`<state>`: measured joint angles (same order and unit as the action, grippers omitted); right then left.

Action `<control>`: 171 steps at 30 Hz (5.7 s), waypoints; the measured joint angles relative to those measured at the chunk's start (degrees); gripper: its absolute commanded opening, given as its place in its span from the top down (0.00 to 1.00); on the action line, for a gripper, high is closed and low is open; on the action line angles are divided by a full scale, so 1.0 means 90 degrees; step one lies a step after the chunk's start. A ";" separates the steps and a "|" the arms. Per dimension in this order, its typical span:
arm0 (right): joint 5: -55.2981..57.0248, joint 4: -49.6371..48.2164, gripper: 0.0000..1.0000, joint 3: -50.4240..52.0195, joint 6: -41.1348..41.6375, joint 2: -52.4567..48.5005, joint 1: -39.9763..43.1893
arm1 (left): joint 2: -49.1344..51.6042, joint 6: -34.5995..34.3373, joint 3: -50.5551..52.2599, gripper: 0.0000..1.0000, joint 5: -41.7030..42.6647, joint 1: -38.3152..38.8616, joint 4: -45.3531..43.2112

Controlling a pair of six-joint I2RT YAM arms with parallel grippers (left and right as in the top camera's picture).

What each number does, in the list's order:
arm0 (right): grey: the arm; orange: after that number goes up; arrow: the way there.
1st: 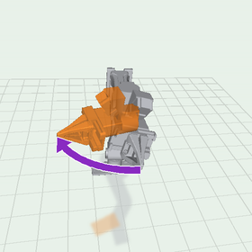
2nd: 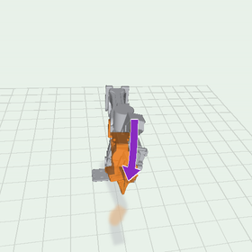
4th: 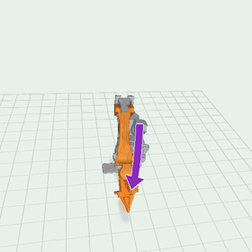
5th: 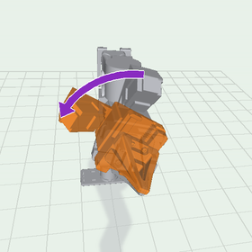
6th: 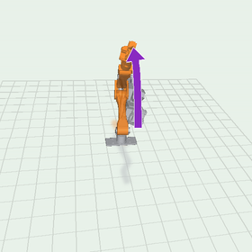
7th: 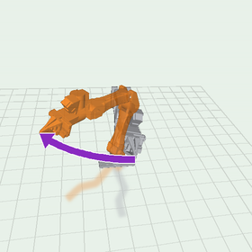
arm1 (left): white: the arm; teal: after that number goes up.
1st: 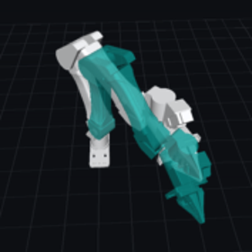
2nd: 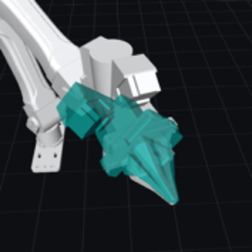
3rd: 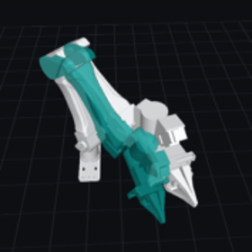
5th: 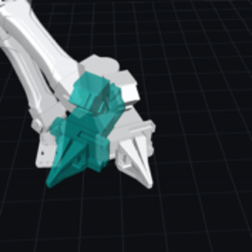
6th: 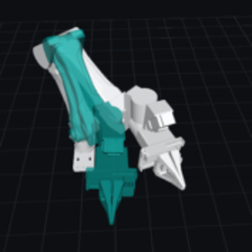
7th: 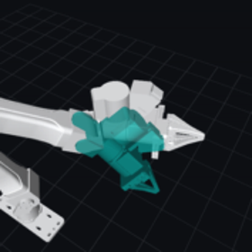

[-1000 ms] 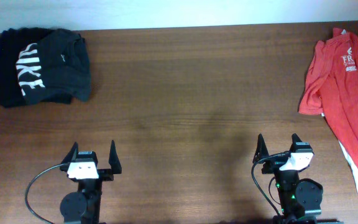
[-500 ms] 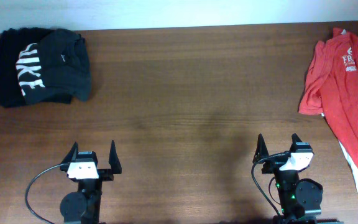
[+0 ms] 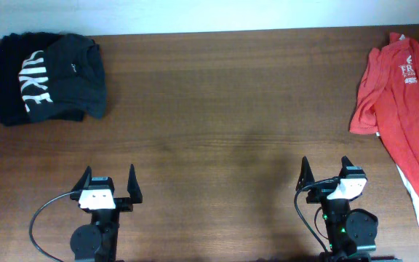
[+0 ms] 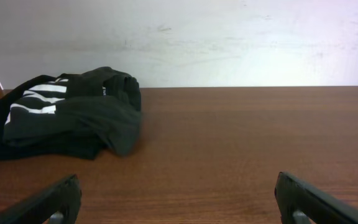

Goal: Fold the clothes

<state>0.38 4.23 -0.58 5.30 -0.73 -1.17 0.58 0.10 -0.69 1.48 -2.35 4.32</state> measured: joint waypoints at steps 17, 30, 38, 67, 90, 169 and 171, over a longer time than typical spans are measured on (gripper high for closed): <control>0.0000 0.0000 0.01 0.0000 0.0007 0.0000 0.0000 | 0.0000 0.0000 0.0000 0.01 0.0000 0.0000 0.0000; -0.2446 -0.1105 0.01 0.0000 0.3169 0.0007 0.0000 | 0.0000 0.0000 0.0000 0.01 0.0000 0.0000 0.0000; -0.1265 -0.2076 0.01 -0.1141 0.2132 -0.1137 0.0000 | 0.0010 0.0000 0.0000 0.01 0.0000 0.0000 0.0005; 0.0253 0.3806 0.46 -0.9420 -0.0663 -1.3214 0.2499 | 0.0000 0.0000 -0.0005 0.01 -0.0002 0.0000 0.0012; -0.0644 0.5333 0.96 -1.1489 -0.0338 -1.0108 0.0330 | 0.0000 0.0000 -0.0005 0.01 -0.0005 0.0000 0.0010; -0.0369 0.8531 0.07 -1.5249 0.0478 -1.5550 0.1124 | 0.0005 0.0000 -0.0005 0.01 -0.0005 0.0000 0.0012; -0.0413 0.7970 0.14 -1.4498 0.0396 -1.5562 0.1095 | 0.0005 0.0000 -0.0005 0.01 -0.0002 0.0000 0.0012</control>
<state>-3.33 75.96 -131.07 8.86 -140.79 8.69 0.62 0.10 -0.73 1.45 -2.35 4.43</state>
